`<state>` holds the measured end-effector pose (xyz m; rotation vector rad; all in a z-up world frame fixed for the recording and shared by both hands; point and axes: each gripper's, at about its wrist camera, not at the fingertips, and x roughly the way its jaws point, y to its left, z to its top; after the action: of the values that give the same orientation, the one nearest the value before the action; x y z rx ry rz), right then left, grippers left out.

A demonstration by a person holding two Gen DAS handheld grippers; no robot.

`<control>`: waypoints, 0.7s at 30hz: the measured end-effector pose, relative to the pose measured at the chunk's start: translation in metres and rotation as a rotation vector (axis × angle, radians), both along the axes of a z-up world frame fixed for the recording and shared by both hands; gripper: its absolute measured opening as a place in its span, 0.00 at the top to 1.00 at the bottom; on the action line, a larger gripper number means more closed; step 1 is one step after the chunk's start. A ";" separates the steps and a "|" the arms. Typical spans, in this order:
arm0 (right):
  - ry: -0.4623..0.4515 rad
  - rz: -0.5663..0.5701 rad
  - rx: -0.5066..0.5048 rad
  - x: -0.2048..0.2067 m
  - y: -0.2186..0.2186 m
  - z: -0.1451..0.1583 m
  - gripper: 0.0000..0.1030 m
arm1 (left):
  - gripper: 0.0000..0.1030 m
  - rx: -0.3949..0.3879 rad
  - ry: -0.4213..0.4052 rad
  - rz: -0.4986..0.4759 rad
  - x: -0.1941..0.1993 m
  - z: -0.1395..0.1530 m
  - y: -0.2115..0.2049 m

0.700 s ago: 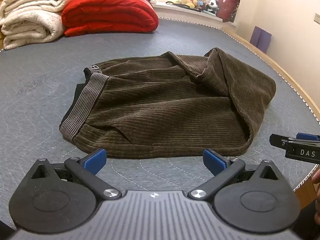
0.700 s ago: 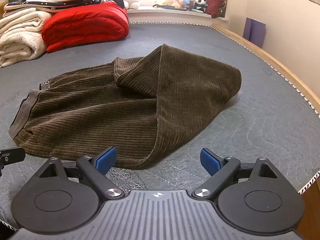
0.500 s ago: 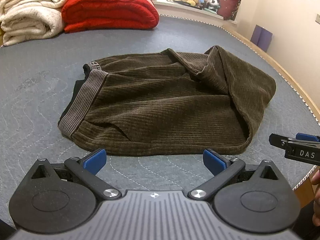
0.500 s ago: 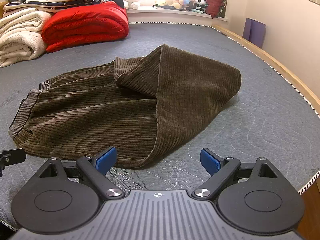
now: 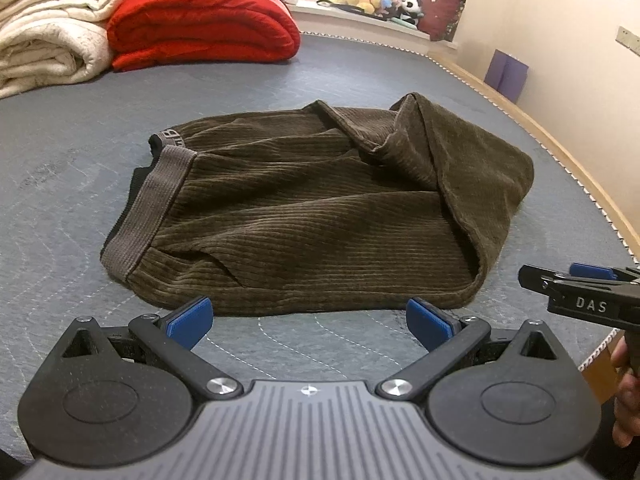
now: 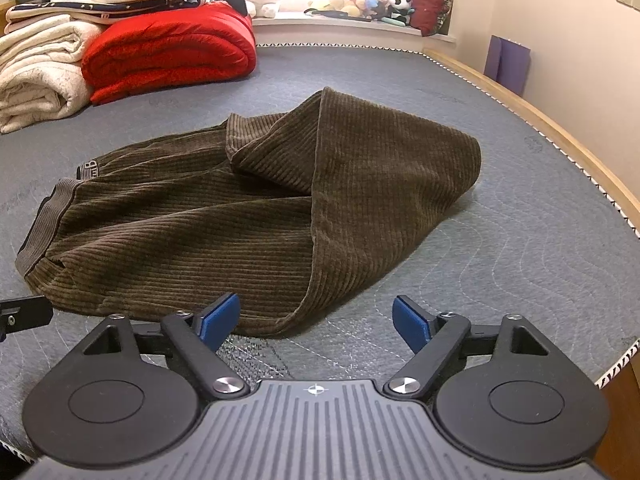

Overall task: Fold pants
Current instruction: 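Move both grippers toward the brown corduroy pants on the mattress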

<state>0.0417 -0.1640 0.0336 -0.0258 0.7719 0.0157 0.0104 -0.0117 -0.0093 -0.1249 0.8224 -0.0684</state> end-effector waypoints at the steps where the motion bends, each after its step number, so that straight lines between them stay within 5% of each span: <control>1: -0.003 0.002 0.002 0.000 -0.001 0.000 0.23 | 0.00 -0.010 -0.002 -0.006 -0.001 0.000 0.000; 8: -0.027 0.033 0.032 -0.003 0.002 0.004 0.49 | 0.04 -0.009 -0.065 -0.061 -0.008 0.006 -0.005; 11: -0.038 0.061 0.027 -0.005 0.007 0.004 0.57 | 0.27 -0.025 -0.076 -0.088 -0.010 0.008 -0.005; 16: -0.106 0.132 0.001 -0.010 0.022 0.009 0.62 | 0.87 -0.023 -0.059 -0.120 -0.009 0.007 -0.003; 21: -0.201 0.151 -0.051 -0.011 0.040 0.020 0.62 | 0.92 0.000 -0.105 -0.152 -0.018 0.014 0.001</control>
<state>0.0309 -0.1240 0.0538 -0.1326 0.5678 0.1349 -0.0074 -0.0110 0.0044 -0.0584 0.7257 -0.2169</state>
